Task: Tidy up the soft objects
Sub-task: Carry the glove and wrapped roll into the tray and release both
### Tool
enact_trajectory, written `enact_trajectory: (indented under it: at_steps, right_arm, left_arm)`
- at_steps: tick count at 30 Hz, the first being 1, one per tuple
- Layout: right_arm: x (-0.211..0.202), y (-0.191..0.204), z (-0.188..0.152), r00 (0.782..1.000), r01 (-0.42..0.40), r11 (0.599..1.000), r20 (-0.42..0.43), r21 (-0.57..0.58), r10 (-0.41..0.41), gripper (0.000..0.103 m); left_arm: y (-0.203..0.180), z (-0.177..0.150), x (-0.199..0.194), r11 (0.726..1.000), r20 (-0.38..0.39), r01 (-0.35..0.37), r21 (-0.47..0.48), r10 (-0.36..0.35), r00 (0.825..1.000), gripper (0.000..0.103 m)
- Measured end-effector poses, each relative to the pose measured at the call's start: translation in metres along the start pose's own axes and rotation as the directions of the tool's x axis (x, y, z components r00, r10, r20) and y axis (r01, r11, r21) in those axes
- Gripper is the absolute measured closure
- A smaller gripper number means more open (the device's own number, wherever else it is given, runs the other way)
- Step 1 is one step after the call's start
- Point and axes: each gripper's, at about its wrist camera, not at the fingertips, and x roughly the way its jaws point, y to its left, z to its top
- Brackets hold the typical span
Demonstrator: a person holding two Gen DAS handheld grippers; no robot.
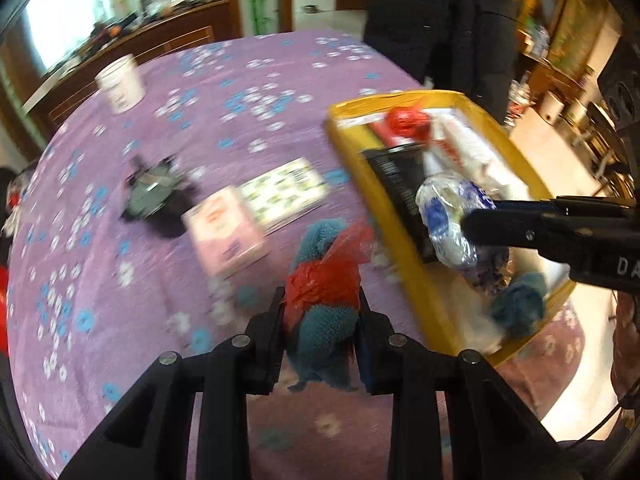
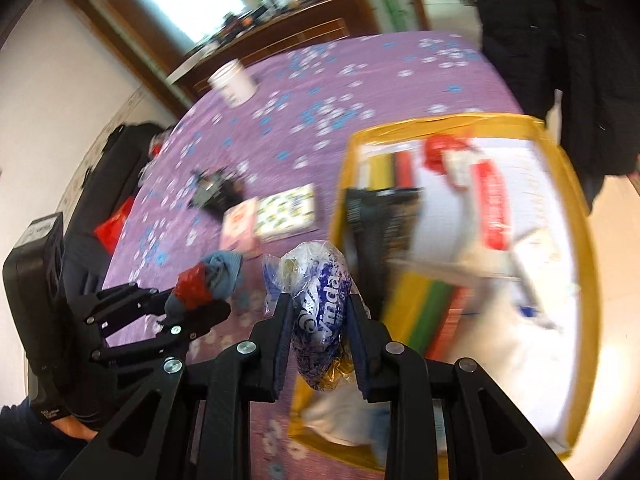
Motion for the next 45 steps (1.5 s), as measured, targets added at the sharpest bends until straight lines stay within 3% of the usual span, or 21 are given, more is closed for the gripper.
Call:
enact_trajectory:
  at_steps: [9,21,45]
  right_arm:
    - [-0.024,-0.064,0.019,0.992,0.108,0.988,0.05,0.109,-0.114,0.074]
    - [-0.007,-0.115,0.052,0.983,0.169,0.964,0.032,0.203,-0.179,0.074]
    - [0.014,-0.127,0.058,0.981,0.192,0.953,-0.013,0.235,-0.195,0.072]
  left_arm:
    - [-0.053,0.052,0.03,0.995,-0.024,0.086,0.059,-0.085,0.996,0.074]
    - [-0.096,0.102,0.071,0.987,-0.052,0.122,0.1,-0.118,0.992,0.074]
    - [-0.115,0.108,0.094,0.982,-0.089,0.12,0.144,-0.108,0.99,0.072]
